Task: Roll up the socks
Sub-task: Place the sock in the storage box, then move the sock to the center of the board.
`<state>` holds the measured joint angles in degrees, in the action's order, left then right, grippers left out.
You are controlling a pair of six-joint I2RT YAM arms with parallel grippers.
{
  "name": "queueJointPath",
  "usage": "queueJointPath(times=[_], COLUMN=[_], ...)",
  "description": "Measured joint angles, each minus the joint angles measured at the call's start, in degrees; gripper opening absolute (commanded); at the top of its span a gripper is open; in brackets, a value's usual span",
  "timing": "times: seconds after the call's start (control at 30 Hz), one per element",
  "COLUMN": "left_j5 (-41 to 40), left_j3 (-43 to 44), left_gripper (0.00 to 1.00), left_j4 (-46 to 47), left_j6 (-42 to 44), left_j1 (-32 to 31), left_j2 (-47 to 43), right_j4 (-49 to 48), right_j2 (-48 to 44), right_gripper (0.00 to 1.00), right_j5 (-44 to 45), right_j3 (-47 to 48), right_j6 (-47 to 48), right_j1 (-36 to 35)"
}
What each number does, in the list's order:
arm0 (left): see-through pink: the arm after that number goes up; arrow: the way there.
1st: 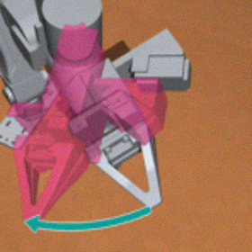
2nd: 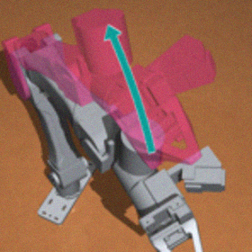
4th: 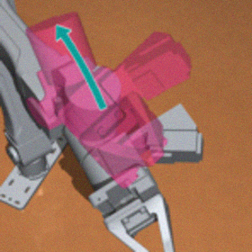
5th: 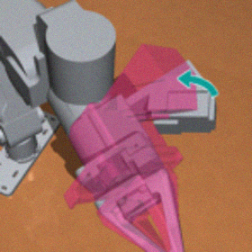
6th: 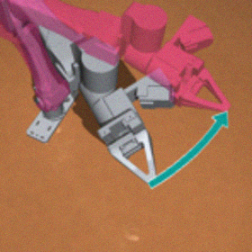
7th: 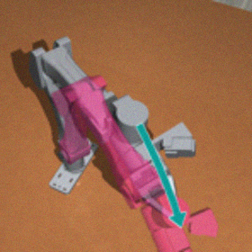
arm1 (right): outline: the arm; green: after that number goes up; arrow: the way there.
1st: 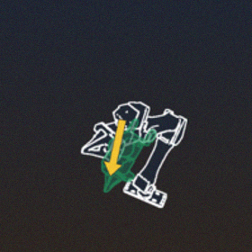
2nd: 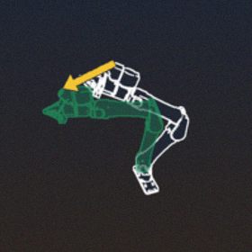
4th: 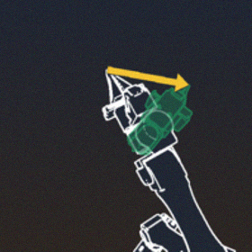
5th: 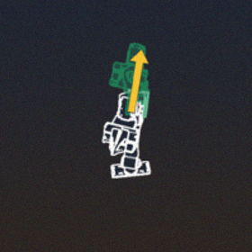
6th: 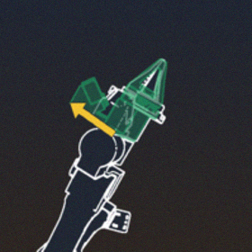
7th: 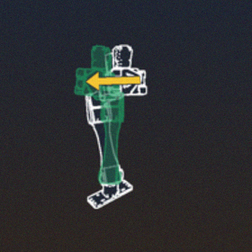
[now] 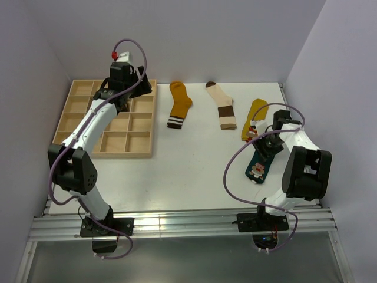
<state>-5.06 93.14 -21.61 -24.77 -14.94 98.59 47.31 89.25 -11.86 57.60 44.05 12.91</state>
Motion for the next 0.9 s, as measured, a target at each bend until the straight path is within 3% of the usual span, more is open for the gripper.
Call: queueJointPath(times=[0.43,0.7,0.9], left_j5=[0.1,0.3,0.7], left_j3=[-9.8,-11.5,-12.4], left_gripper=[0.82,0.82,0.82], left_j4=[2.5,3.0,2.9], left_j6=[-0.4,-0.4,-0.3], left_j1=[-2.2,-3.2,-3.3], left_j2=[-3.7,-6.1,-8.8], right_j4=[-7.6,-7.1,-2.2], right_j2=[1.7,4.9,9.1], right_gripper=[0.63,0.63,0.63], right_j5=[5.4,10.8,9.9], right_j3=[-4.3,-3.8,0.8], right_j6=[3.2,3.1,1.1], right_j1=[-3.2,-11.5,-18.6])
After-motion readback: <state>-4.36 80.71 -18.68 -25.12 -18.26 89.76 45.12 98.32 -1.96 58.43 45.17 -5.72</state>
